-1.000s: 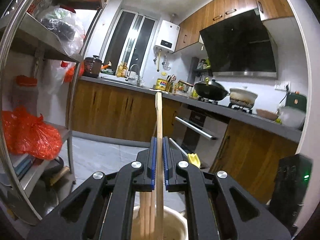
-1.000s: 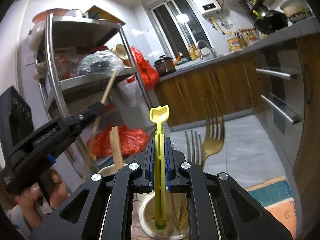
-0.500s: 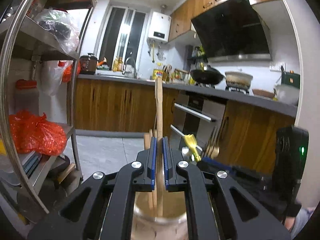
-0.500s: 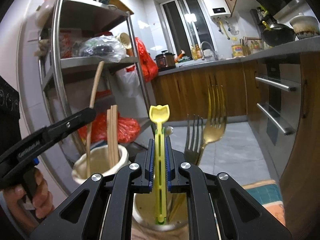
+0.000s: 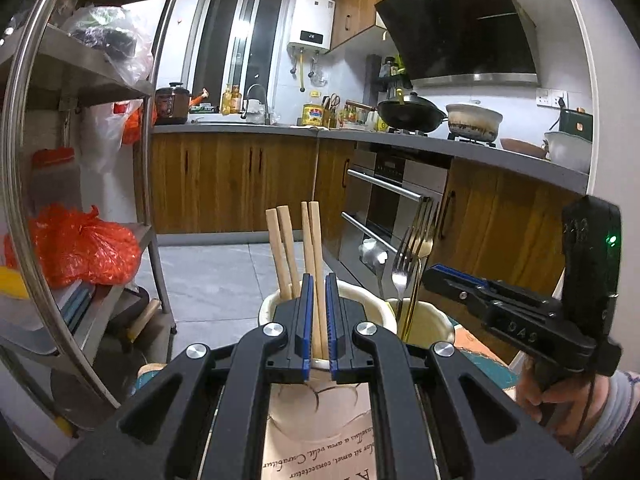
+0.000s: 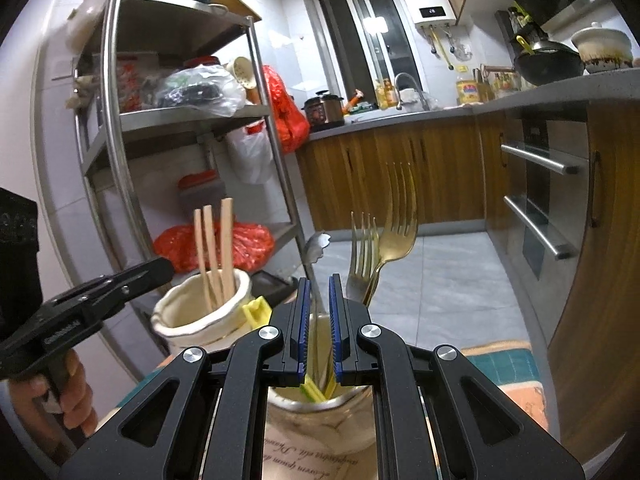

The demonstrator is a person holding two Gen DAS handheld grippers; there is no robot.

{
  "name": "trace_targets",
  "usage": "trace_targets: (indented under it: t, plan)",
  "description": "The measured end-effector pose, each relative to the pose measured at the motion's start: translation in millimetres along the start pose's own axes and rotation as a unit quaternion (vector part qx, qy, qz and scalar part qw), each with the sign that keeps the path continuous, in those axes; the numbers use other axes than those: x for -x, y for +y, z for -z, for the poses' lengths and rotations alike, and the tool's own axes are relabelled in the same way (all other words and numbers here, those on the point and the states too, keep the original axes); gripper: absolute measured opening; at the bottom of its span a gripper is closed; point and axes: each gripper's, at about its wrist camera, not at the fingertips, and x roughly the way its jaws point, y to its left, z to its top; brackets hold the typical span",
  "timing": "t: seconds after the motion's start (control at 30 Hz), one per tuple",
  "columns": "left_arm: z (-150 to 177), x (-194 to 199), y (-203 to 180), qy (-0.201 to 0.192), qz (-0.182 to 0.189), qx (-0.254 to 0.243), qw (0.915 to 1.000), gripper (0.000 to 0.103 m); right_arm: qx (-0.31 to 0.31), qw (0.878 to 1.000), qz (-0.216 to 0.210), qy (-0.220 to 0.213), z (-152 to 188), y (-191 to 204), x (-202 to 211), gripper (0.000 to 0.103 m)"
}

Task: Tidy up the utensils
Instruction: 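Open both tools and withdraw them from the holder, then grasp the second yellow spoon with the right tool while the left tool grasps the last chopstick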

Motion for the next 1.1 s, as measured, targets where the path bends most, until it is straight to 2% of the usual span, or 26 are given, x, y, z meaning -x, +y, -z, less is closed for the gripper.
trace_targets:
  t: [0.17, 0.2, 0.27, 0.3, 0.37, 0.4, 0.43, 0.47, 0.53, 0.63, 0.67, 0.77, 0.93, 1.1]
  plan:
    - [-1, 7, -4, 0.007, -0.003, -0.006, 1.0000, 0.006, 0.004, 1.000, 0.005, 0.004, -1, 0, 21, 0.012]
    - [0, 9, -5, 0.009, -0.004, -0.008, 0.9999, 0.006, 0.004, 1.000, 0.007, 0.005, 0, -1, 28, 0.015]
    - [1, 12, -8, 0.013, -0.007, -0.014, 0.9998, 0.011, 0.001, 1.000, 0.009, 0.008, 1, -3, 36, 0.032]
    - [2, 15, -9, 0.015, -0.008, -0.016, 0.9997, 0.014, 0.000, 1.000, 0.010, 0.009, 1, -5, 42, 0.035]
    - [4, 19, -10, 0.017, -0.011, -0.014, 0.9997, 0.039, 0.000, 1.000, 0.013, 0.010, 3, -6, 52, 0.049]
    - [6, 23, -10, 0.017, -0.011, -0.008, 0.9998, 0.045, 0.002, 1.000, 0.014, 0.011, 3, -7, 55, 0.056]
    - [8, 26, -10, 0.016, -0.011, -0.004, 0.9998, 0.053, 0.005, 1.000, 0.018, 0.013, 4, -8, 61, 0.071]
    - [9, 29, -10, 0.017, -0.013, -0.003, 0.9998, 0.058, 0.008, 1.000, 0.023, 0.014, 5, -8, 67, 0.078]
    - [13, 35, -11, 0.019, -0.016, -0.002, 0.9997, 0.064, 0.015, 0.999, 0.031, 0.020, 7, -9, 75, 0.083]
    - [18, 43, -13, 0.024, -0.025, 0.000, 0.9994, 0.083, 0.014, 0.998, 0.044, 0.030, 13, -12, 87, 0.095]
    - [19, 46, -14, 0.024, -0.025, 0.002, 0.9994, 0.090, 0.012, 0.998, 0.047, 0.031, 14, -13, 90, 0.096]
    - [23, 56, -18, 0.022, -0.026, 0.004, 0.9994, 0.096, 0.009, 0.997, 0.059, 0.038, 22, -15, 99, 0.098]
    - [31, 63, -26, 0.036, -0.018, 0.001, 0.9992, 0.097, 0.016, 0.994, 0.084, 0.064, 39, -19, 108, 0.098]
    - [45, 65, -33, 0.067, -0.010, 0.000, 0.9977, 0.097, 0.011, 0.993, 0.082, 0.083, 52, -20, 117, 0.098]
